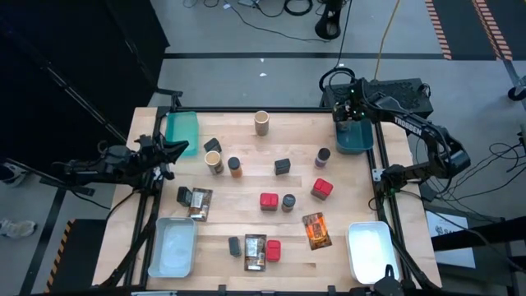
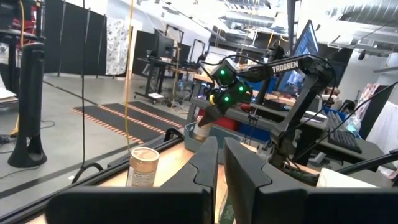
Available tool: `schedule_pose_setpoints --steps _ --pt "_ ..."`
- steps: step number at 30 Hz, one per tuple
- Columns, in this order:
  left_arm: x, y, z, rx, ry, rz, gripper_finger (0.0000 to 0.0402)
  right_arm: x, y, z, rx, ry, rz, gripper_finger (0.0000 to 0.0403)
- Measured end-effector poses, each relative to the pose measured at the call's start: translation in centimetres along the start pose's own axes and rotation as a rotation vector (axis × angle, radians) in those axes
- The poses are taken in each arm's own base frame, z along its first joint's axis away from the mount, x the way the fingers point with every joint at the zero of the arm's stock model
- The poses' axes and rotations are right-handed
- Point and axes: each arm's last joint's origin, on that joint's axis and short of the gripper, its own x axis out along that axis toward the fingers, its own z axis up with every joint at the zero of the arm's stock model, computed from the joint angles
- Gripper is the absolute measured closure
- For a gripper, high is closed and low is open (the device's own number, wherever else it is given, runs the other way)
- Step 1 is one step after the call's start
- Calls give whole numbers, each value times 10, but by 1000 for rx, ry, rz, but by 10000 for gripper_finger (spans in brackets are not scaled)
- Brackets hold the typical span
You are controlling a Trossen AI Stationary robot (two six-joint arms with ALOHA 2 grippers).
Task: Sort spices by type
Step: Put the bottom right brown seasoning bottle into the dark green bin
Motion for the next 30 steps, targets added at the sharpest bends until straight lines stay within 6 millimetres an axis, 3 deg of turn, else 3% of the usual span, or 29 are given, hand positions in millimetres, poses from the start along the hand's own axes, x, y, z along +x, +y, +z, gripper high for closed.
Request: schedule_pose_setpoints --steps 17,23,30 --pt "0 0 0 0 1 0 372 0 0 0 -13 -5 -4 154" --pt "0 0 0 0 0 0 372 0 1 2 -19 -25 2 118" --pt "0 0 0 0 0 3 372 0 1 2 -24 -26 0 125"
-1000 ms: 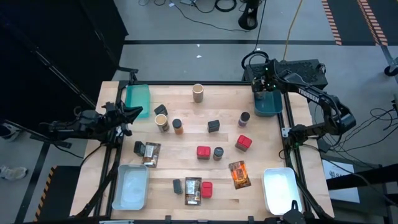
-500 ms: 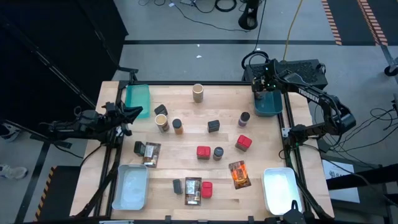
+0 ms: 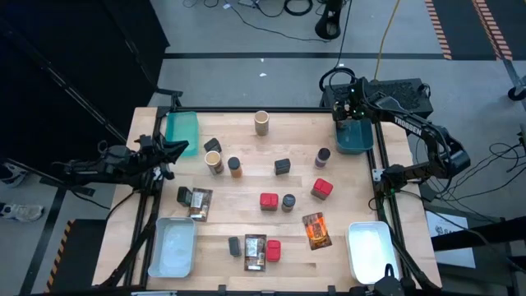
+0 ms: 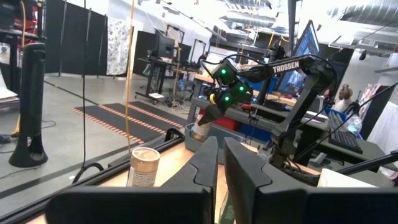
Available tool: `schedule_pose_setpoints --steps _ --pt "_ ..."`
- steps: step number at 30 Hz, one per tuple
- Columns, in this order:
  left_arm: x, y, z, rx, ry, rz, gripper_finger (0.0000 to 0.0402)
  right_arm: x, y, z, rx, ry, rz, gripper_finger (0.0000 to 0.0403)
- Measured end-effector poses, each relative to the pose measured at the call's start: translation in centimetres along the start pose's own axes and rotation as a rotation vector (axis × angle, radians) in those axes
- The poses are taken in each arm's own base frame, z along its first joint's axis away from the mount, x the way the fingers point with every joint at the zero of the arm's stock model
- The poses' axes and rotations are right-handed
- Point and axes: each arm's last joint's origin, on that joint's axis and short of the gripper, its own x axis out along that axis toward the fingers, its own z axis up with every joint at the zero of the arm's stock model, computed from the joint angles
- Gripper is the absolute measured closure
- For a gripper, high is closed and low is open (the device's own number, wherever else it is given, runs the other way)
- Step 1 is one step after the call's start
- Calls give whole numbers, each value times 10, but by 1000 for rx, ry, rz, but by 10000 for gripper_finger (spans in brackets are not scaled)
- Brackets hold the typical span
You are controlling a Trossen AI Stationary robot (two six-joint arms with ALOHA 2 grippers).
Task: Sort spices by type
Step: Put the bottom right brown seasoning bottle into the dark green bin
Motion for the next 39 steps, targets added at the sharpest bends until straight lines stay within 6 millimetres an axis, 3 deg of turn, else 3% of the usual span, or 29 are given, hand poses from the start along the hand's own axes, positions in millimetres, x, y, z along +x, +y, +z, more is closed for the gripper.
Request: schedule_pose_setpoints --steps 39 --pt "0 0 0 -2 0 0 372 0 0 0 11 0 -2 115"
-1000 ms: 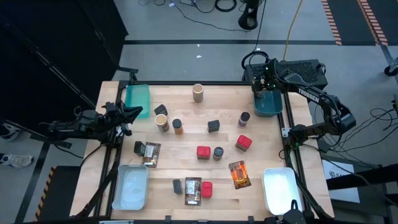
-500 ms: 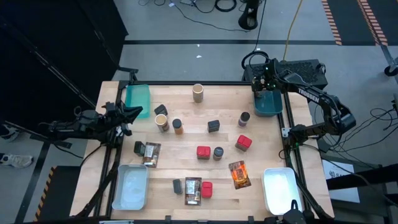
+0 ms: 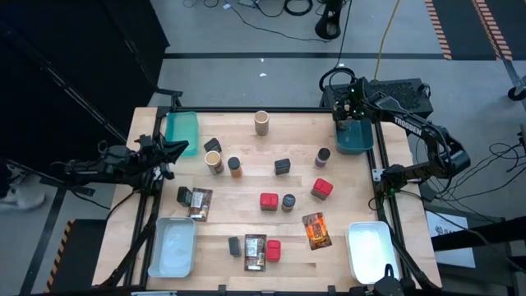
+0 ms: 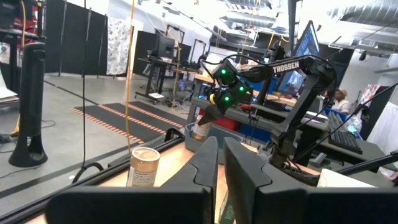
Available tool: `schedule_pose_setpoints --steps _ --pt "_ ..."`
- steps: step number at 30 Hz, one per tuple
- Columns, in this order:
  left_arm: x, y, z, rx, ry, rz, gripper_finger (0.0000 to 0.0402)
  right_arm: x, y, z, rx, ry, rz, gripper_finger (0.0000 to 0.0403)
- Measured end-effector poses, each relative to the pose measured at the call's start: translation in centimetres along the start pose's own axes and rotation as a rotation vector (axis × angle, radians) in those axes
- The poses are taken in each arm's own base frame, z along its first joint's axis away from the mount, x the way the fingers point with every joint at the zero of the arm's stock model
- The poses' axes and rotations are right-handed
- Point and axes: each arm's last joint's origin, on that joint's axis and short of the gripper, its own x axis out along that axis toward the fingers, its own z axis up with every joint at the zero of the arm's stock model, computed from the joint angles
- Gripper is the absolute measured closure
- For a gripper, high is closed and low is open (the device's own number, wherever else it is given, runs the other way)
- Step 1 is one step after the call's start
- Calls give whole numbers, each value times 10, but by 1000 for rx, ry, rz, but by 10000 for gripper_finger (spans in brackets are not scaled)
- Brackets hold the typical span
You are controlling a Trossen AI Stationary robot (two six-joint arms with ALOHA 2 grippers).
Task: Sort spices by type
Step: Put the bottom right brown seasoning bottle into the dark green bin
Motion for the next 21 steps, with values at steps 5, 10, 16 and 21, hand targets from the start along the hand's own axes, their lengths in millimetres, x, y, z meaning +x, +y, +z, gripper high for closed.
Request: schedule_pose_setpoints --steps 5,10,16,21 --pt "0 0 0 0 0 0 372 0 0 0 5 0 0 115" --pt "0 0 0 0 0 0 372 0 0 0 13 0 0 115" --pt "0 0 0 1 0 0 372 0 0 0 24 0 0 115" --pt "0 0 0 1 0 0 372 0 0 0 25 1 0 114"
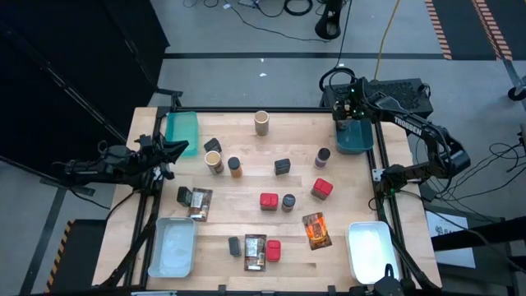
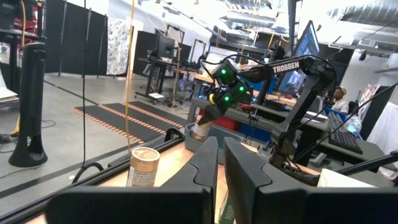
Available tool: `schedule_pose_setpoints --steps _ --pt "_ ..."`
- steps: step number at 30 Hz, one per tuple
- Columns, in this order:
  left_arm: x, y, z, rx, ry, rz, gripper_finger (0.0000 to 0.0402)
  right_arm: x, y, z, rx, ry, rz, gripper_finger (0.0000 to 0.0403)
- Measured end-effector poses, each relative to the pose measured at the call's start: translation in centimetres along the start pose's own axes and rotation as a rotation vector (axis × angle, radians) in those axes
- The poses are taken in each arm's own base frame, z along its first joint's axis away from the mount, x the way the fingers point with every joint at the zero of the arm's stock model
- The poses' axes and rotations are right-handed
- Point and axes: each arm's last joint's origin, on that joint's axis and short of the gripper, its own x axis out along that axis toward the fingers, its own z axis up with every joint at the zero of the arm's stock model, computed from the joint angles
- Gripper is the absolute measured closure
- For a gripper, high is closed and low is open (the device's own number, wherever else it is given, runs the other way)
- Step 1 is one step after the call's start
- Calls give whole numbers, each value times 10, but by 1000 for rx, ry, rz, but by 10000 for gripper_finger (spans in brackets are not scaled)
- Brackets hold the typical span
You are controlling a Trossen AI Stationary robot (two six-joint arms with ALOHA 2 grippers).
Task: Sort spices by type
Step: Put the bottom right brown seasoning bottle into the dark green bin
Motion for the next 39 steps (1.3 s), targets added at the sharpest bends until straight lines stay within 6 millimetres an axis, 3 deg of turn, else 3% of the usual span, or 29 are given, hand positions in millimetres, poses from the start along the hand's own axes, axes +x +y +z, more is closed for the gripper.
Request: schedule_pose_setpoints --steps 31,39 --pt "0 0 0 1 0 0 372 0 0 1 0 -8 3 113" --pt "0 0 0 1 0 0 372 -1 1 2 7 -20 6 67"
